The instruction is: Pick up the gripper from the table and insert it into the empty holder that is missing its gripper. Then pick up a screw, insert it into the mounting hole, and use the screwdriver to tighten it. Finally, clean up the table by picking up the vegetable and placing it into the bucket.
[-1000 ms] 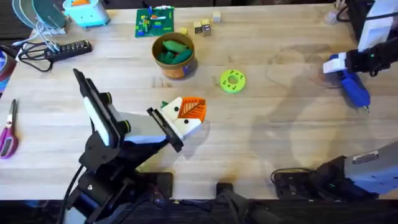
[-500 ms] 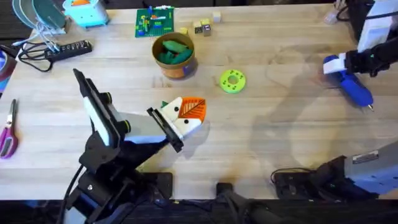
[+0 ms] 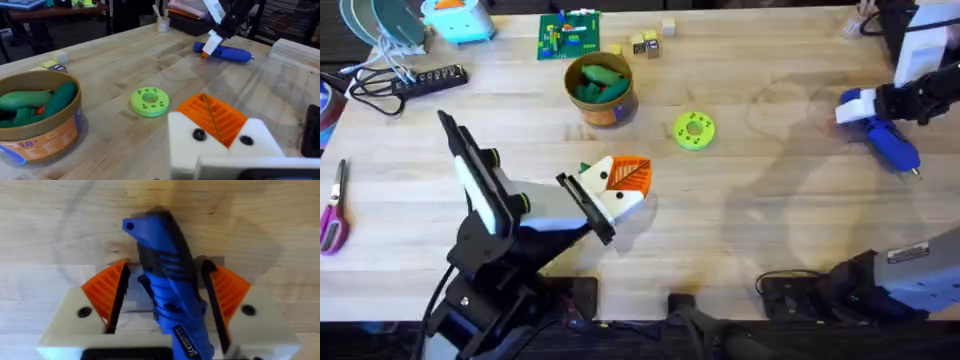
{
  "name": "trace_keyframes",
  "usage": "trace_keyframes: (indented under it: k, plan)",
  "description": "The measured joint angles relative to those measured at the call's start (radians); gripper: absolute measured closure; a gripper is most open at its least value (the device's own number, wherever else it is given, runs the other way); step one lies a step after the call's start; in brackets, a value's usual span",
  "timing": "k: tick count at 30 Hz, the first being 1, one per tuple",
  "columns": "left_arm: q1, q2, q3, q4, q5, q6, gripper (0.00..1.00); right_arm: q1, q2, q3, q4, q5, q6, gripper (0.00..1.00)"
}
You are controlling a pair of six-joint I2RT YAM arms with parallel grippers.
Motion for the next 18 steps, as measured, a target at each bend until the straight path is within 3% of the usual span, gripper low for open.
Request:
trace_keyframes:
  k: [8,18]
  plan:
    - [0.0,0.0,0.0,0.0,0.0,0.0,0.991,0.0,0.0,0.001,0.002,-0.011,-0.061,0.12]
    - [0.0,0.0,0.0,0.0,0.0,0.0,0.991,-0.013,0.0,0.001,-0.006,-0.038,-0.08,0.298]
